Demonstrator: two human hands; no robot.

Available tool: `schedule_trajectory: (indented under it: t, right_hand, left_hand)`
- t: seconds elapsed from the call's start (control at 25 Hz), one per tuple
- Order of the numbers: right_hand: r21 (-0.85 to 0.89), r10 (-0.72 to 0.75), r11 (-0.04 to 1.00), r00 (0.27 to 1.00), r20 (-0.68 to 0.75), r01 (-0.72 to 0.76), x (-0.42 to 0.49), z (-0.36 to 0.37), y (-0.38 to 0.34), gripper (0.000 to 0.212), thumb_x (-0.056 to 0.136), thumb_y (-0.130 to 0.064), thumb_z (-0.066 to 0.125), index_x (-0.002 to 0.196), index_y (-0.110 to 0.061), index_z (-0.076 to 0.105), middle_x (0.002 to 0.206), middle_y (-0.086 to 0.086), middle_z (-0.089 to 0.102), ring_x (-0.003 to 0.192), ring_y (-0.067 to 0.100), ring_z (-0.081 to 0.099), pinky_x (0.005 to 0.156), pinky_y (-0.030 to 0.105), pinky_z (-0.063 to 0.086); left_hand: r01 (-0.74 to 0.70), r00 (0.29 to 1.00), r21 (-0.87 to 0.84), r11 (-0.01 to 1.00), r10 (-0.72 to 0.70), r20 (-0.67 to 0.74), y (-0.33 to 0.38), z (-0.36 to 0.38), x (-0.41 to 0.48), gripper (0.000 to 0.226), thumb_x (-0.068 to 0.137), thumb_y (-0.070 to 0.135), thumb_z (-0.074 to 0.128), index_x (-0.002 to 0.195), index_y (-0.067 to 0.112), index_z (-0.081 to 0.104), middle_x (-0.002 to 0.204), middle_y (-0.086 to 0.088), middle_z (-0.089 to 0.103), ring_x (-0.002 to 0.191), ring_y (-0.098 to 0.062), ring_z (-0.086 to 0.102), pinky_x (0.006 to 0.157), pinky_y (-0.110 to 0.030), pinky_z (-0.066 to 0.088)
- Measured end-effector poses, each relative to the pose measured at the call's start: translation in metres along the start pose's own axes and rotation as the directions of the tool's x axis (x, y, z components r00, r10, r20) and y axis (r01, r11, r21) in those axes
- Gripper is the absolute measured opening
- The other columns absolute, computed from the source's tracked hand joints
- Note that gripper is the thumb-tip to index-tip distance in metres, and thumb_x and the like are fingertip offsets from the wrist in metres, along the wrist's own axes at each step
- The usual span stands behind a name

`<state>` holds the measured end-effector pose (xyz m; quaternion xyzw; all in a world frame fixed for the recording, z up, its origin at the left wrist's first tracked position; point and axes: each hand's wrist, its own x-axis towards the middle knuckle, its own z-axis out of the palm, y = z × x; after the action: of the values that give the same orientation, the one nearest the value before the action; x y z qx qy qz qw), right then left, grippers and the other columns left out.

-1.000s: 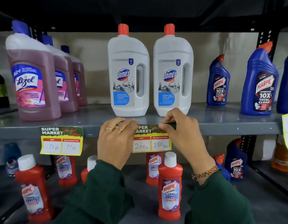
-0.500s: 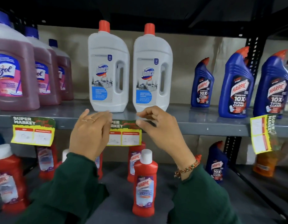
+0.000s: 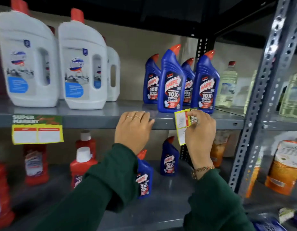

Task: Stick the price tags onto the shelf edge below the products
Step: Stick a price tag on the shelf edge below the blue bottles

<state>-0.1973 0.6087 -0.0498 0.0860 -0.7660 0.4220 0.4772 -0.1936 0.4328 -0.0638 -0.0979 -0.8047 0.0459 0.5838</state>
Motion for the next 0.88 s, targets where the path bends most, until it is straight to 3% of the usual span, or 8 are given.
schedule_trajectory:
  t: [0.12, 0.24, 0.32, 0.44, 0.52, 0.6, 0.72, 0.88]
  right_hand:
    - [-0.099, 0.159, 0.983, 0.987, 0.035, -0.154, -0.004, -0.003, 0.024, 0.044, 0.079, -0.01, 0.063, 0.119, -0.005, 0.046, 0.123, 0.023, 0.047, 0.111, 0.041, 0.04, 0.09, 0.04, 0.033]
    - [-0.017, 0.267, 0.964, 0.954, 0.138, -0.267, -0.009, -0.003, 0.025, 0.054, 0.082, -0.021, 0.064, 0.127, -0.005, 0.038, 0.127, 0.019, 0.042, 0.111, 0.034, 0.045, 0.087, 0.037, 0.04]
    - [0.04, 0.279, 0.957, 0.947, 0.157, -0.288, -0.009, -0.006, 0.024, 0.045, 0.084, -0.018, 0.063, 0.123, -0.007, 0.043, 0.123, 0.015, 0.048, 0.108, 0.028, 0.049, 0.085, 0.032, 0.04]
    - [0.183, 0.311, 0.927, 0.944, 0.11, -0.327, -0.006, -0.01, 0.026, 0.017, 0.086, -0.013, 0.058, 0.103, -0.012, 0.061, 0.102, 0.008, 0.066, 0.092, 0.02, 0.061, 0.071, 0.023, 0.046]
    - [0.327, 0.332, 0.878, 0.936, 0.114, -0.351, -0.003, -0.018, 0.028, 0.012, 0.086, -0.012, 0.058, 0.095, -0.014, 0.066, 0.092, 0.007, 0.071, 0.084, 0.017, 0.066, 0.07, 0.029, 0.053]
    - [0.364, 0.279, 0.869, 0.939, 0.199, -0.335, 0.002, -0.027, 0.03, 0.011, 0.086, -0.013, 0.058, 0.092, -0.018, 0.066, 0.093, 0.009, 0.071, 0.083, 0.019, 0.067, 0.07, 0.035, 0.057]
    - [0.258, 0.129, 0.943, 0.944, 0.303, -0.211, 0.018, -0.039, 0.033, 0.012, 0.087, -0.012, 0.056, 0.092, -0.019, 0.066, 0.096, 0.008, 0.069, 0.088, 0.021, 0.065, 0.072, 0.038, 0.056]
    - [0.082, -0.054, 0.996, 0.94, 0.336, 0.028, 0.034, -0.033, 0.034, 0.012, 0.085, -0.006, 0.058, 0.087, -0.012, 0.068, 0.081, 0.0, 0.064, 0.087, 0.02, 0.058, 0.088, 0.047, 0.048]
  left_hand:
    - [0.031, 0.998, 0.044, 0.999, -0.028, -0.064, 0.004, 0.003, -0.002, 0.031, 0.092, 0.023, 0.045, 0.087, 0.003, 0.067, 0.082, -0.015, 0.07, 0.074, -0.031, 0.062, 0.074, -0.04, 0.037]
    - [0.038, 0.997, 0.056, 0.998, -0.033, -0.077, 0.003, 0.004, -0.004, 0.031, 0.092, 0.023, 0.046, 0.09, 0.002, 0.067, 0.085, -0.016, 0.07, 0.076, -0.032, 0.062, 0.076, -0.041, 0.037]
    - [0.041, 0.997, 0.047, 0.998, -0.038, -0.065, 0.004, 0.004, -0.004, 0.031, 0.092, 0.023, 0.046, 0.091, 0.001, 0.067, 0.087, -0.016, 0.07, 0.077, -0.033, 0.062, 0.077, -0.042, 0.037]
    - [0.053, 0.998, 0.032, 0.998, -0.051, -0.037, 0.004, 0.001, -0.004, 0.033, 0.092, 0.024, 0.044, 0.093, 0.0, 0.067, 0.088, -0.017, 0.07, 0.078, -0.033, 0.062, 0.079, -0.041, 0.036]
    - [0.06, 0.998, 0.023, 0.998, -0.06, 0.007, 0.006, 0.0, -0.004, 0.035, 0.092, 0.025, 0.042, 0.093, 0.001, 0.067, 0.089, -0.017, 0.07, 0.079, -0.033, 0.063, 0.079, -0.041, 0.036]
    - [0.134, 0.989, -0.023, 0.991, -0.132, 0.072, 0.01, -0.005, 0.001, 0.041, 0.092, 0.029, 0.036, 0.09, 0.002, 0.068, 0.085, -0.016, 0.071, 0.076, -0.033, 0.062, 0.076, -0.043, 0.038]
    - [0.268, 0.962, -0.195, 0.943, -0.251, 0.108, 0.022, -0.016, 0.015, 0.05, 0.093, 0.037, 0.029, 0.096, 0.005, 0.067, 0.075, -0.016, 0.071, 0.069, -0.034, 0.062, 0.069, -0.039, 0.044]
    - [0.102, 0.99, -0.364, 0.926, -0.058, 0.131, 0.053, -0.012, 0.029, 0.044, 0.09, 0.039, 0.039, 0.104, 0.009, 0.067, 0.087, -0.013, 0.073, 0.083, -0.03, 0.063, 0.071, -0.04, 0.051]
